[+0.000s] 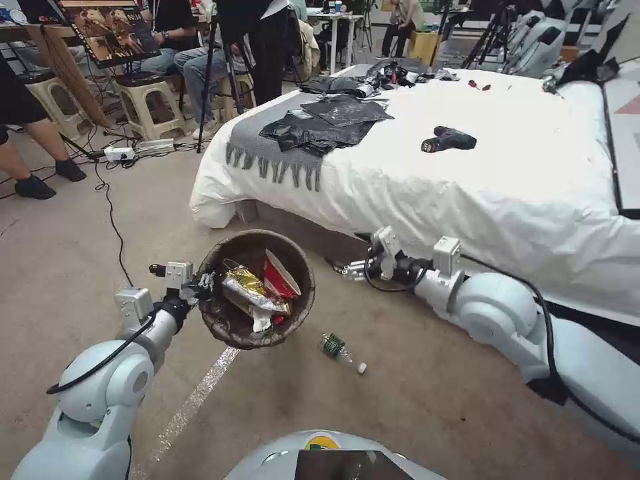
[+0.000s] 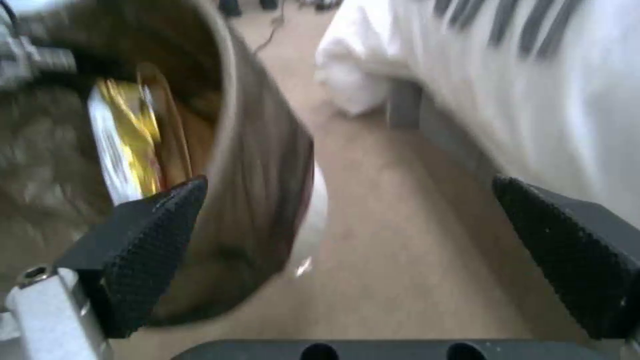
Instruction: Pick up the trash bin, then pick up the garbage from the floor and place it into the trash bin.
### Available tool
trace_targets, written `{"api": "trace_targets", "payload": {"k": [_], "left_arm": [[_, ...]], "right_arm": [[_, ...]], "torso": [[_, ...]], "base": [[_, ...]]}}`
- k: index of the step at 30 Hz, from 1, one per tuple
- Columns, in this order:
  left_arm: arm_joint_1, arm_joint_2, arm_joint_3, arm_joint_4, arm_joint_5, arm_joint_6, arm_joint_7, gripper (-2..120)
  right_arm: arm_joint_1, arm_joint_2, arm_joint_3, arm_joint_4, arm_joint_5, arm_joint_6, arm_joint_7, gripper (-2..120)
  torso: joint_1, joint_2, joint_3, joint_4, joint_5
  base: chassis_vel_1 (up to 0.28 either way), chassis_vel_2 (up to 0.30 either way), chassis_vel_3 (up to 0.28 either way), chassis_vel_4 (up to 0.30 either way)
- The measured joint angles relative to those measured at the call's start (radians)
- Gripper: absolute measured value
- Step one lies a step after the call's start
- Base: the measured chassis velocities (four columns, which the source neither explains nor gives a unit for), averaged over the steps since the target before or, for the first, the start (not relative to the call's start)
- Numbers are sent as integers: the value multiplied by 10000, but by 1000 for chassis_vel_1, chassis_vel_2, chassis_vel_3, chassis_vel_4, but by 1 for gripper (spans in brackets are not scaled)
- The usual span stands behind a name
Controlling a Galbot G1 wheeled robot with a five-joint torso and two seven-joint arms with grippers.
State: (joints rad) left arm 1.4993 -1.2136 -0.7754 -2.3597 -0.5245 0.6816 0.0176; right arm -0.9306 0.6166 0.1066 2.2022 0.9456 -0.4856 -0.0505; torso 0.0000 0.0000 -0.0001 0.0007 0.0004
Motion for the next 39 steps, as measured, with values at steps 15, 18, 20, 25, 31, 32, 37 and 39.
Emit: {"api": "trace_targets", "payload": {"k": [15,18,20,25,31,32,37,39], "left_arm": [[13,20,-57,-91,-53,-19,10,2],[-6,58,-55,-91,-80,-20,12,2],[-8,92,-51,-89,-110,-21,15,2],[-32,135,-10,-78,-133,-21,19,2],[-96,161,68,-49,-137,-21,22,2],[-99,162,71,-47,-137,-21,21,2],[-182,203,171,6,-142,-21,23,2],[-201,226,201,30,-145,-21,23,2]], "right_arm": [[-1296,189,-455,-1840,-1485,545,-1517,100],[-1386,226,-514,-2128,-1704,656,-1683,100],[-1452,295,-570,-2467,-1944,715,-1863,100],[-1544,354,-757,-2933,-2209,757,-2118,100],[-1594,460,-871,-3256,-2384,763,-2159,100],[-1597,465,-873,-3268,-2393,764,-2159,100],[-1685,608,-954,-3582,-2649,780,-2171,100],[-1704,677,-1013,-3706,-2765,780,-2160,100]], "torso": [[0,0,1,-7,-3],[0,0,1,-8,-3],[0,0,1,-8,-3],[0,0,1,-8,-4],[0,0,1,-7,-4],[0,0,1,-7,-4],[0,0,1,-9,-3],[0,0,1,-9,-3]], "base": [[0,0,0,0],[0,0,0,0],[0,0,0,0],[0,0,0,0],[0,0,0,0],[0,0,0,0],[0,0,0,0],[0,0,0,0]]}}
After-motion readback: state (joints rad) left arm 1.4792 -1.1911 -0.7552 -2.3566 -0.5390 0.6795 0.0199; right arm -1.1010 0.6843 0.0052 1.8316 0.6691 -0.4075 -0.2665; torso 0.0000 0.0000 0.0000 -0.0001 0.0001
